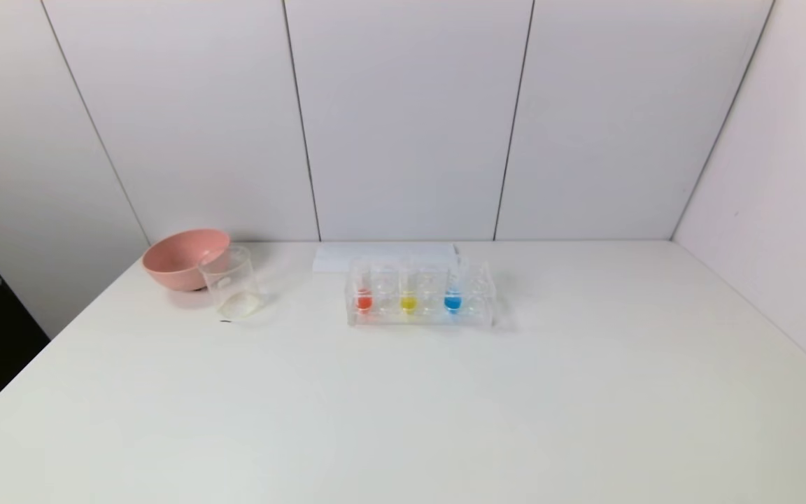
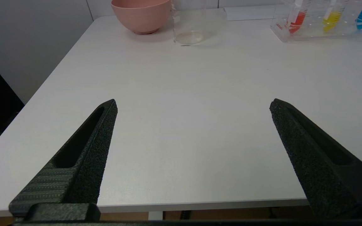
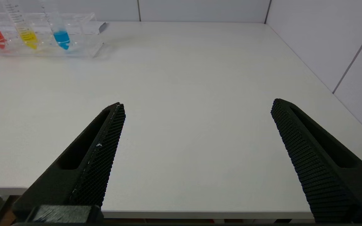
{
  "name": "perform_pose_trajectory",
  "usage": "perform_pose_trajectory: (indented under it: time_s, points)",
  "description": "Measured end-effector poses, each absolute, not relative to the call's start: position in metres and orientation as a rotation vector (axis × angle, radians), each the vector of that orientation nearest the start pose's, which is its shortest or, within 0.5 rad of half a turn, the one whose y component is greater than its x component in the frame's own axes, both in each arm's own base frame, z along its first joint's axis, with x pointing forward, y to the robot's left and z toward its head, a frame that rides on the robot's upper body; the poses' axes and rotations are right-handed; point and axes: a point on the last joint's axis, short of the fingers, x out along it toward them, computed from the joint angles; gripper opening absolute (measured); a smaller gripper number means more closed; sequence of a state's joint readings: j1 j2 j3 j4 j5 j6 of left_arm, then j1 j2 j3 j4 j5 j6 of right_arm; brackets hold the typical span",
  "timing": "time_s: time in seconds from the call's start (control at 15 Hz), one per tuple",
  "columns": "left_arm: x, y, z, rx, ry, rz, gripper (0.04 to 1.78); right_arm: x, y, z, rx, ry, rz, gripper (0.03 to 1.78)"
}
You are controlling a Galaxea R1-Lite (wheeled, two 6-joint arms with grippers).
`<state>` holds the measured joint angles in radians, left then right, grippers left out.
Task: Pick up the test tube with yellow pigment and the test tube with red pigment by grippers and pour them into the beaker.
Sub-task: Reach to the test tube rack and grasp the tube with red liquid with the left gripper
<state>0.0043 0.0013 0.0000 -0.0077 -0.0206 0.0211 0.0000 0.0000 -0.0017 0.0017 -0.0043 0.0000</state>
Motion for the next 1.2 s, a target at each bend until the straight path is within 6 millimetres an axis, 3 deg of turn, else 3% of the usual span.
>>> perform_pose_trajectory:
  time_s: [0.47, 0.8, 1.2]
  points:
    - [-0.027, -0.001, 0.089, 0.023, -0.033, -0.043, 1.7, -0.023, 0.0, 0.076, 0.0, 0.0, -0.004, 1.7]
    - [-0.031, -0.001, 0.12, -0.02, -0.004, -0.052, 1.7, -0.023, 0.0, 0.076, 0.0, 0.0, -0.004, 1.7]
    - [-0.02, -0.002, 0.165, -0.058, 0.016, -0.113, 1.7, -0.023, 0.0, 0.076, 0.0, 0.0, -0.004, 1.7]
